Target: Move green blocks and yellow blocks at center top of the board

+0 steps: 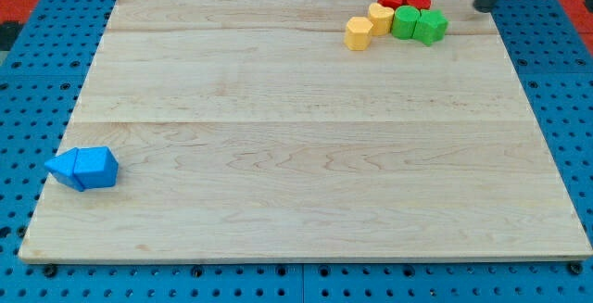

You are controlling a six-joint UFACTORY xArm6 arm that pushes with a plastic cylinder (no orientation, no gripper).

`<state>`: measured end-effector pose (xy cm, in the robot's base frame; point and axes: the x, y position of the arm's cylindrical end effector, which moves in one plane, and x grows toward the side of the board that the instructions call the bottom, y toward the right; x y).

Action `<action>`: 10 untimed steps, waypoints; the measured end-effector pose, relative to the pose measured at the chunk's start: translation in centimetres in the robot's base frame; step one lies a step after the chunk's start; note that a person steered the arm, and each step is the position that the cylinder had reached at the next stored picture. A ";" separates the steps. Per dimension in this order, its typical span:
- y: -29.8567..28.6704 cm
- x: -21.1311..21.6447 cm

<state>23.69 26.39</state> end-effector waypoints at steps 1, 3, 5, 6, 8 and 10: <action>-2.6 2.4; -14.6 2.5; -17.3 1.5; -16.2 1.5; -14.9 -0.3; -17.8 -1.7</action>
<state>21.95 8.61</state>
